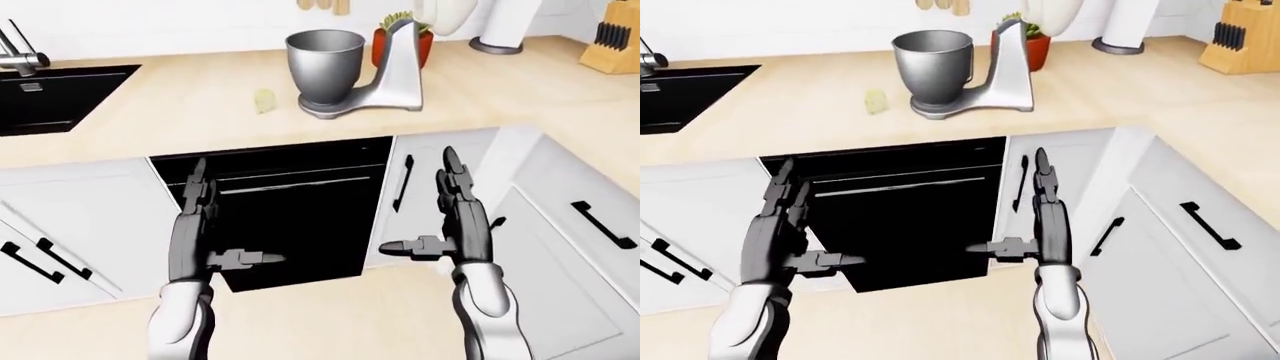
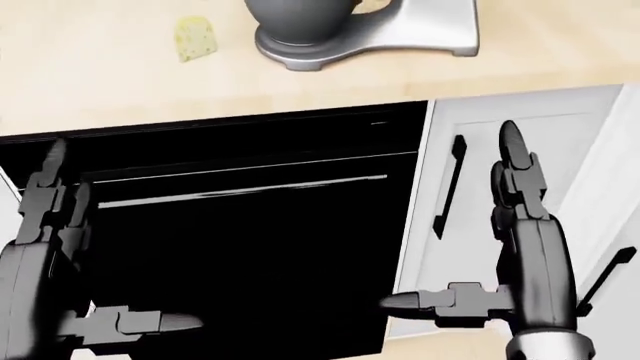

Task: Place the cheese in the stand mixer bowl.

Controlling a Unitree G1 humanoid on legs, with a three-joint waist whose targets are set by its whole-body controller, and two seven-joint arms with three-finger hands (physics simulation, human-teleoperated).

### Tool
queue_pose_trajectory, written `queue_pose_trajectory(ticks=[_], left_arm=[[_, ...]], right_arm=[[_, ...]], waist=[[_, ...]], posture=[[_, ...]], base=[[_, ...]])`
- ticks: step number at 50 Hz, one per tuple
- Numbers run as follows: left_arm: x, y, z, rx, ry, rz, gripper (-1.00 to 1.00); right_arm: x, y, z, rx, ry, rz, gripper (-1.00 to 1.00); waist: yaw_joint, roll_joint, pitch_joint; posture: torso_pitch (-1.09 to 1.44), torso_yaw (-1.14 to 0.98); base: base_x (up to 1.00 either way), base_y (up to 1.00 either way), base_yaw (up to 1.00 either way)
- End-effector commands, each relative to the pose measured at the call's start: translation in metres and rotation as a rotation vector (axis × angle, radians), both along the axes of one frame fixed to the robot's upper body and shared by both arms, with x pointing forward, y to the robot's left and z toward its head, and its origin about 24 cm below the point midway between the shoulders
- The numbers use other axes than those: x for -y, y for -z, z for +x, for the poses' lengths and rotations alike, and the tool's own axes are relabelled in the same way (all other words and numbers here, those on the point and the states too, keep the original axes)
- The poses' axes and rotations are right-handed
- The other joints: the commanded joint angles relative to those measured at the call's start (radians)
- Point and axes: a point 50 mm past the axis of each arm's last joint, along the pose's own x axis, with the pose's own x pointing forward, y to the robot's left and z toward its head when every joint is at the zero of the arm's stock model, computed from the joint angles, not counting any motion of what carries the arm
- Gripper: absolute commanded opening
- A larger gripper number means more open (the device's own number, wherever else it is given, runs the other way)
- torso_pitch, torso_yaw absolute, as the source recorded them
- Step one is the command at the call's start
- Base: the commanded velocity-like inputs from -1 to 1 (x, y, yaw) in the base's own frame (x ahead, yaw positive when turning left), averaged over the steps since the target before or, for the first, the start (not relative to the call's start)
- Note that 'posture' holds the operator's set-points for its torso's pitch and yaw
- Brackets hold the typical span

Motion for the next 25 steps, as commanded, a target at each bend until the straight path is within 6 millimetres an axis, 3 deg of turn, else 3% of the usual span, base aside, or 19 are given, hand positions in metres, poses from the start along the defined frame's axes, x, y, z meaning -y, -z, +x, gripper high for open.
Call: queue_pose_trajectory(ticks=[1,4,6,7,8,9,12,15,17,19,20,22,25], left_arm=[[-0.001,-0.0167,-0.0019,0.095,-0.008,0.017,1.0],[-0.0011,-0.0181,-0.0023,0.096,-0.008,0.017,1.0],[-0.0006,-0.0175,-0.0022,0.095,-0.008,0.018,1.0],[-0.0008,-0.0181,-0.0021,0.096,-0.008,0.017,1.0],[-0.0009,-0.0181,-0.0021,0.096,-0.008,0.017,1.0],[-0.001,-0.0178,-0.0019,0.095,-0.009,0.017,1.0],[-0.0012,-0.0185,-0.0019,0.097,-0.009,0.017,1.0],[-0.0008,-0.0182,-0.0027,0.097,-0.008,0.017,1.0],[-0.0005,-0.019,-0.0031,0.099,-0.008,0.017,1.0],[-0.0004,-0.0189,-0.0034,0.099,-0.007,0.016,1.0],[-0.0006,-0.0183,-0.0037,0.098,-0.008,0.017,1.0],[-0.0005,-0.0188,-0.0043,0.099,-0.007,0.016,1.0],[-0.0005,-0.0184,-0.0045,0.098,-0.007,0.016,1.0]], right_arm=[[-0.0056,-0.019,-0.0011,0.103,-0.028,-0.003,0.96],[-0.0056,-0.019,-0.0011,0.103,-0.029,-0.002,0.96],[-0.0056,-0.0193,-0.0013,0.104,-0.029,-0.002,0.96],[-0.0056,-0.0195,-0.0016,0.105,-0.029,-0.002,0.96],[-0.0055,-0.0194,-0.0017,0.105,-0.029,-0.002,0.96],[-0.0055,-0.0194,-0.0018,0.105,-0.029,-0.001,0.96],[-0.0064,-0.0199,-0.0017,0.105,-0.032,-0.002,0.96],[-0.0059,-0.0204,-0.0026,0.107,-0.031,-0.003,0.96],[-0.0063,-0.0206,-0.002,0.107,-0.032,-0.003,0.96],[-0.0057,-0.021,-0.0025,0.109,-0.031,-0.004,0.96],[-0.0054,-0.0209,-0.0028,0.109,-0.03,-0.004,0.97],[-0.005,-0.0211,-0.0036,0.11,-0.028,-0.003,0.97],[-0.0037,-0.0221,-0.0056,0.113,-0.023,-0.004,0.96]], waist=[[0.003,0.002,-0.009],[-0.003,0.046,-0.006],[-0.003,0.11,-0.028],[0.011,0.07,-0.021],[0.008,0.083,-0.019],[0.014,0.08,-0.015],[0.02,0.058,-0.022],[0.024,0.028,-0.013],[0.027,-0.004,-0.014],[0.025,-0.065,-0.031],[0.011,-0.029,-0.026],[0.01,-0.038,-0.016],[0.004,-0.018,-0.017]], posture=[[0.0,0.0],[0.0,0.0],[0.0,0.0],[0.0,0.0],[0.0,0.0],[0.0,0.0],[0.0,0.0],[0.0,0.0],[0.0,0.0],[0.0,0.0],[0.0,0.0],[0.0,0.0],[0.0,0.0]], base=[[0.2,0.0,0.0],[0.2,0.0,0.0],[0.2,0.0,0.0],[0.19,0.0,0.0],[0.2,0.0,0.0],[0.21,0.0,0.0],[0.21,0.0,0.0],[0.2,0.0,0.0],[0.2,0.0,0.0],[0.2,0.0,0.0],[0.21,0.0,0.0],[0.2,0.0,0.0],[0.2,0.0,0.0]])
